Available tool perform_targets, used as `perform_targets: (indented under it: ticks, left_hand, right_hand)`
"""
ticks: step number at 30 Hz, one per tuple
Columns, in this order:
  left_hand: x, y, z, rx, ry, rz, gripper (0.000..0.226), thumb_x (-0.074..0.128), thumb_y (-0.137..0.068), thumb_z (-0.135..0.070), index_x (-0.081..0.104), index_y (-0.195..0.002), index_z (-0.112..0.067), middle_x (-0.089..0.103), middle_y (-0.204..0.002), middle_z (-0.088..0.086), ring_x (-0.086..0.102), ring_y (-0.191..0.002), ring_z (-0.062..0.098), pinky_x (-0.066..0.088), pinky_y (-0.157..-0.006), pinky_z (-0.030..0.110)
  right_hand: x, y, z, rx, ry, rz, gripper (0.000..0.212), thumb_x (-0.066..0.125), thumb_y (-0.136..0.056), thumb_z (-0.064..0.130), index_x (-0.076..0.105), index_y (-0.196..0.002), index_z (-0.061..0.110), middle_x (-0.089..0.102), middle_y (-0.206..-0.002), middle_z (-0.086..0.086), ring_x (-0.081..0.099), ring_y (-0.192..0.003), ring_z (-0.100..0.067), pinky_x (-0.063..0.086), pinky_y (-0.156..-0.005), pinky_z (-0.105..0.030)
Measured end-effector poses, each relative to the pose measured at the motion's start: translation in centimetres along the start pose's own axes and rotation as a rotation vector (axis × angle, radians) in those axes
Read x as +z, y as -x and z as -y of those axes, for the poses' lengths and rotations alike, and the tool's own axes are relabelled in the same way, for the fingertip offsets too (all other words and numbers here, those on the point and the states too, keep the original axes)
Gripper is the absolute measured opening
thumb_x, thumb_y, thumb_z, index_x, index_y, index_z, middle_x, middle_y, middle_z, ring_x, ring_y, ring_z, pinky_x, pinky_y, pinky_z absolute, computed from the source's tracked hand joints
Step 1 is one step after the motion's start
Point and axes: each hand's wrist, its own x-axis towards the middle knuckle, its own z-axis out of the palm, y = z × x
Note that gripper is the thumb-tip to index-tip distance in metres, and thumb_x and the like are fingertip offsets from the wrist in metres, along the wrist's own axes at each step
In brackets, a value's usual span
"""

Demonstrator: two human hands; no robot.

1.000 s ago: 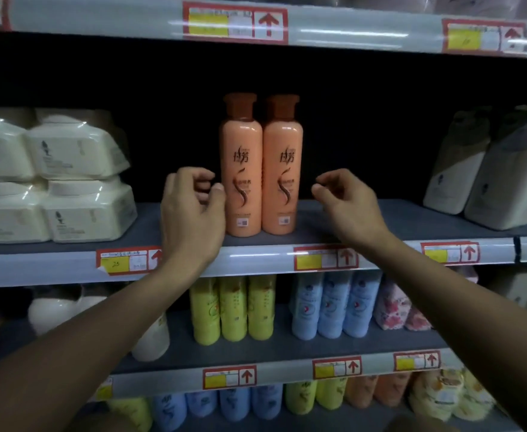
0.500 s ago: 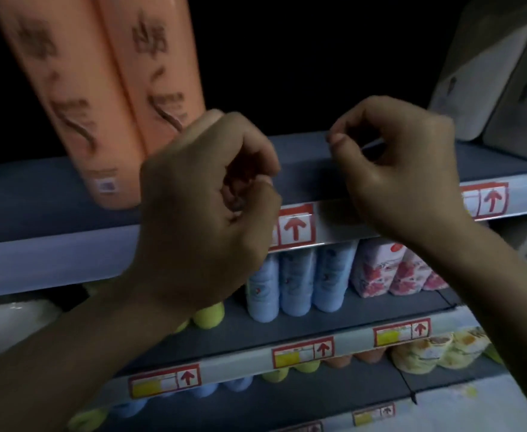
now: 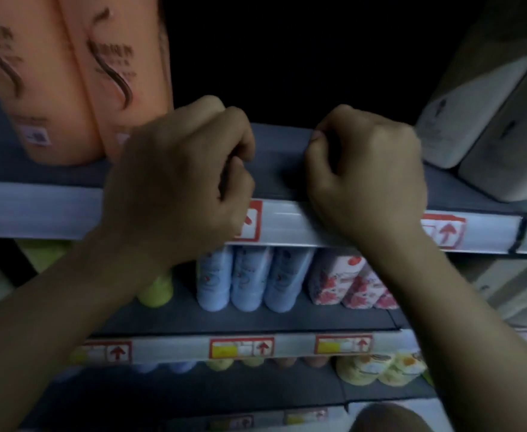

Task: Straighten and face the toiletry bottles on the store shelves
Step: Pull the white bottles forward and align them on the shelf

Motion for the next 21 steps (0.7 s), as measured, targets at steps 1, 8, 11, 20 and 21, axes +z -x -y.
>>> perform_targets:
  ticks: [1,8,11,20,21]
  left_hand:
    - [0.1,0.0,0.0,-0.009,-0.025,-0.005,0.003,0.056,-0.085,-0.007,0.06,-0.085,-0.007,0.054,-0.082,0.01,0.052,-0.068,0.03,0.044,-0.063,0.05]
    - [0.0,0.1,-0.7,-0.064,-0.111,-0.041,0.005,0.057,-0.082,-0.01,0.061,-0.085,-0.009,0.055,-0.081,0.01,0.055,-0.072,0.036,0.046,-0.064,0.051]
    - [-0.2,0.2,-1.0,-0.092,-0.137,-0.043,0.007,0.056,-0.081,-0.014,0.061,-0.085,-0.01,0.055,-0.081,0.009,0.057,-0.073,0.037,0.047,-0.064,0.049]
    - [-0.6,0.1,-1.5,-0.142,-0.159,0.026,0.013,0.054,-0.079,-0.021,0.062,-0.084,-0.012,0.057,-0.081,0.007,0.059,-0.076,0.037,0.045,-0.062,0.043]
    - [-0.7,0.0,-1.6,-0.154,-0.146,0.041,0.014,0.053,-0.079,-0.022,0.062,-0.084,-0.013,0.057,-0.081,0.006,0.06,-0.076,0.036,0.047,-0.062,0.042]
  right_hand:
    - [0.0,0.0,0.1,0.004,0.013,0.004,0.029,0.045,-0.091,0.037,0.064,-0.093,0.014,0.069,-0.091,-0.012,0.065,-0.084,-0.042,0.051,-0.068,-0.048]
    - [-0.6,0.3,0.4,0.026,-0.001,0.009,0.022,0.051,-0.089,0.033,0.06,-0.085,0.014,0.068,-0.087,-0.014,0.064,-0.079,-0.044,0.043,-0.062,-0.042]
    - [-0.9,0.6,0.5,0.028,0.004,0.02,0.02,0.053,-0.09,0.032,0.057,-0.082,0.015,0.068,-0.088,-0.014,0.062,-0.078,-0.045,0.035,-0.061,-0.04]
    - [-1.5,0.8,0.9,0.09,-0.066,0.038,0.021,0.052,-0.091,0.031,0.055,-0.08,0.014,0.067,-0.087,-0.014,0.06,-0.077,-0.044,0.038,-0.059,-0.038]
    - [-1.7,0.7,0.8,0.108,-0.094,0.05,0.021,0.051,-0.091,0.032,0.056,-0.081,0.014,0.068,-0.088,-0.013,0.061,-0.079,-0.043,0.043,-0.061,-0.04]
